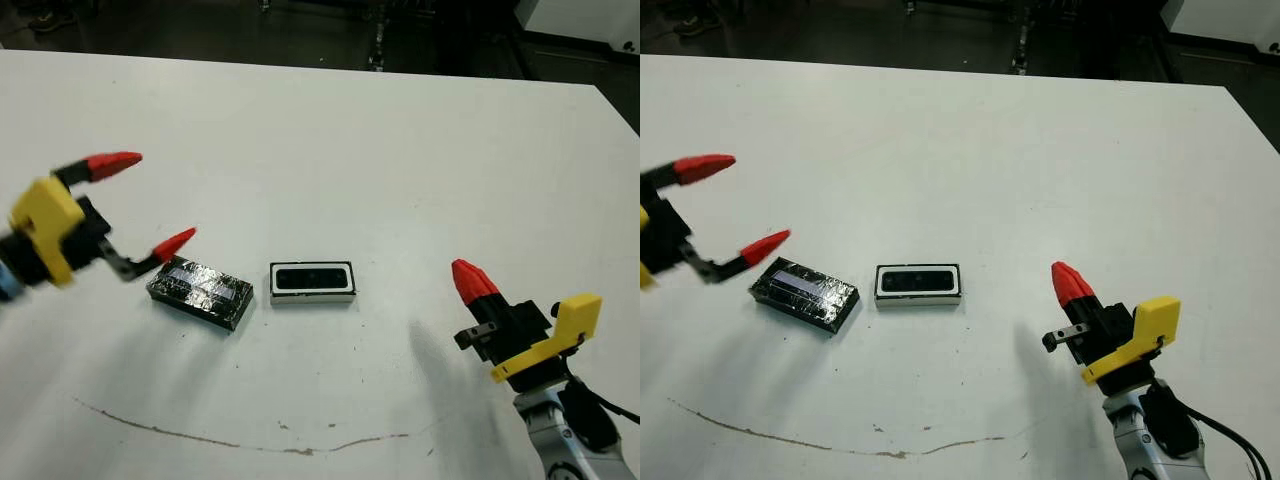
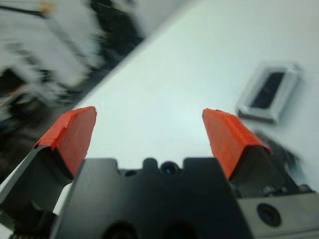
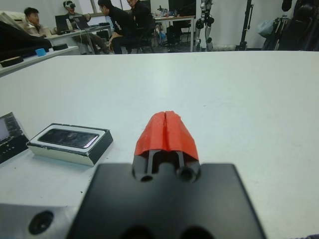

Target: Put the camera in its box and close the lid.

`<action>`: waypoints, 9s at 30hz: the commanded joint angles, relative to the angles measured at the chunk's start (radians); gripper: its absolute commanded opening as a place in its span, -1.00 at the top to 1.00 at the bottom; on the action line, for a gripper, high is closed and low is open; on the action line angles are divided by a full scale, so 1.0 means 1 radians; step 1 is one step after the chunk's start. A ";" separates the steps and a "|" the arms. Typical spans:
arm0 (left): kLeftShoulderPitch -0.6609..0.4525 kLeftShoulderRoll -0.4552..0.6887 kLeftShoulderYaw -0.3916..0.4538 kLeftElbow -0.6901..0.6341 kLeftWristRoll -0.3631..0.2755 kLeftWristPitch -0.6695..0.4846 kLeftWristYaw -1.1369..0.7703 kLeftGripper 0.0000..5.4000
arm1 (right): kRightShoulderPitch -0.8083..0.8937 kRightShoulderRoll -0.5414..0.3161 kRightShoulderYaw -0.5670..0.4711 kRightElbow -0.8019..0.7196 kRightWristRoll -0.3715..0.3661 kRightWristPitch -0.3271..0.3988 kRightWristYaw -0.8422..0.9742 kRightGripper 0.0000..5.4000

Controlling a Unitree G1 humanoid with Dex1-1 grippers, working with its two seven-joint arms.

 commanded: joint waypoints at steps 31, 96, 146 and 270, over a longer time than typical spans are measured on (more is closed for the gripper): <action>-0.637 -0.069 -0.948 0.416 0.101 -0.187 -0.485 -1.00 | 0.032 -0.004 0.011 0.039 -0.008 -0.033 -0.061 0.99; -0.554 -0.227 -0.809 0.663 0.447 -0.348 -0.476 -1.00 | 0.029 -0.019 0.016 0.057 -0.009 -0.058 -0.055 0.99; -0.445 -0.220 -0.470 0.505 0.232 0.198 -0.393 -0.17 | 0.049 -0.015 0.035 0.044 -0.005 -0.047 -0.067 1.00; -0.354 -0.592 -0.818 0.278 0.424 0.214 -0.051 -0.65 | 0.078 -0.020 0.032 0.022 0.006 -0.034 -0.070 1.00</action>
